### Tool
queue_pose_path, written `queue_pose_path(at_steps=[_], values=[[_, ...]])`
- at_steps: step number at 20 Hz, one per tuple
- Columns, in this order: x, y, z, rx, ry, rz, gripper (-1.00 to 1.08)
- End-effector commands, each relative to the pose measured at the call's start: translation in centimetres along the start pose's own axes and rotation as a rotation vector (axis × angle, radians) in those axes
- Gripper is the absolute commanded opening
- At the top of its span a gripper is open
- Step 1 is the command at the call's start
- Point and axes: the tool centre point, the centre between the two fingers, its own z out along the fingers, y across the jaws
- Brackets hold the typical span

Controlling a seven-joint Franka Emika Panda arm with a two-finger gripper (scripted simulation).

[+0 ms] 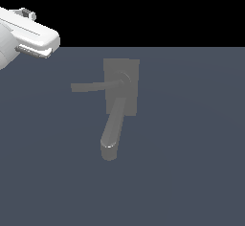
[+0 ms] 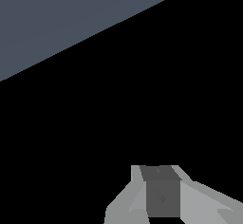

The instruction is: Turn on the faucet by rotating a designated handle.

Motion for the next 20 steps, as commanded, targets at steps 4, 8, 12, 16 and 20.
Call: queue_pose_path(at_steps=[4, 8, 12, 16, 20], values=[[7.3, -4.9, -3.2, -0.019, 0.189, -0.156, -1.00], [11.5, -8.7, -5.8, -0.019, 0.314, -0.251, -1.00], [14.3, -11.9, -8.1, -0.013, 0.413, -0.322, -1.00], [16.2, -14.3, -9.9, -0.006, 0.485, -0.371, -1.00], [17.2, -15.9, -11.0, 0.001, 0.528, -0.401, -1.00]])
